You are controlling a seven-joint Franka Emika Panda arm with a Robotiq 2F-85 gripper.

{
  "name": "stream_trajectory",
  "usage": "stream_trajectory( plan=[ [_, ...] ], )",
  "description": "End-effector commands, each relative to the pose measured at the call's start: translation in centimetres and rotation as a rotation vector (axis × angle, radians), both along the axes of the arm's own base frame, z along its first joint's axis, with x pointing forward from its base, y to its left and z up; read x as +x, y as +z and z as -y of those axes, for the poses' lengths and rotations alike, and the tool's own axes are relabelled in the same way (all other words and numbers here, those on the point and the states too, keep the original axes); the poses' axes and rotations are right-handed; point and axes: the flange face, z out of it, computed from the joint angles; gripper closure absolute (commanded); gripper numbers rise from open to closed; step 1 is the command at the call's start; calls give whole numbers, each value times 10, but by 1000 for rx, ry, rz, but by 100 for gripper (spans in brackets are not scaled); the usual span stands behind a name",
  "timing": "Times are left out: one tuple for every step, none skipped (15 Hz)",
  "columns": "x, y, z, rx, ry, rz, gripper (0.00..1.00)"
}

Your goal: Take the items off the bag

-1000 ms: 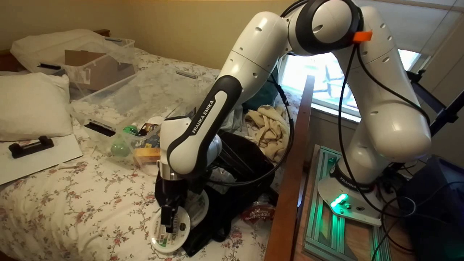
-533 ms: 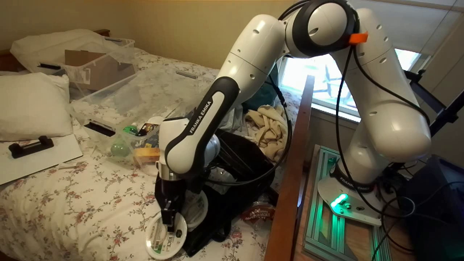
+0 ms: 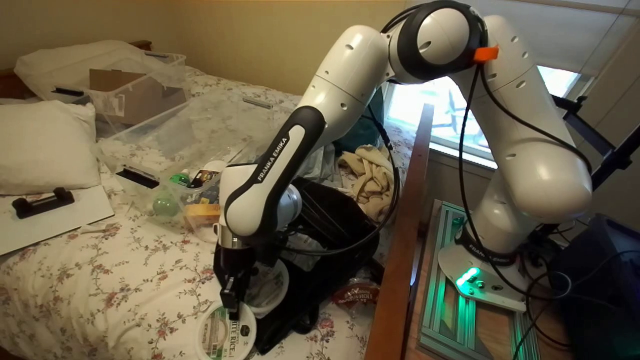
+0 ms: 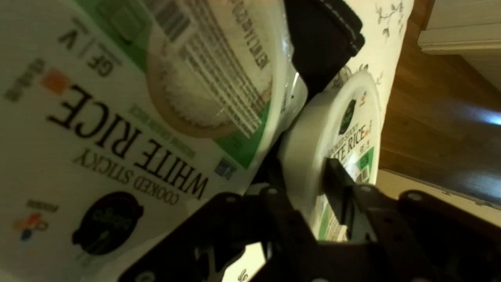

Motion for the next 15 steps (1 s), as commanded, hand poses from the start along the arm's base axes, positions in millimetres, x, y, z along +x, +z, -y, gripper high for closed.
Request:
stream_trajectory(
  plan=[
    [2,-3,1,73,-17,19,93],
    [1,-1,3,87,-24,30,93],
    [1,0,5,98,-32,40,92],
    [0,1,7,110,-42,53,92],
    [0,2,9,127,-53,69,92],
    [-1,2,12,135,-67,77,92],
    [-2,4,13,146,-78,90,92],
    [-3,6,15,150,-85,100,92],
    [-4,11,17,154,-92,115,92],
    [-5,16,19,159,-100,130,92],
    [-6,22,22,165,-110,151,92],
    [-8,26,24,175,-119,168,92],
    [-9,32,26,180,-130,182,92],
    [-12,36,27,186,-141,194,92],
    [-14,42,29,184,-154,205,92]
  ],
)
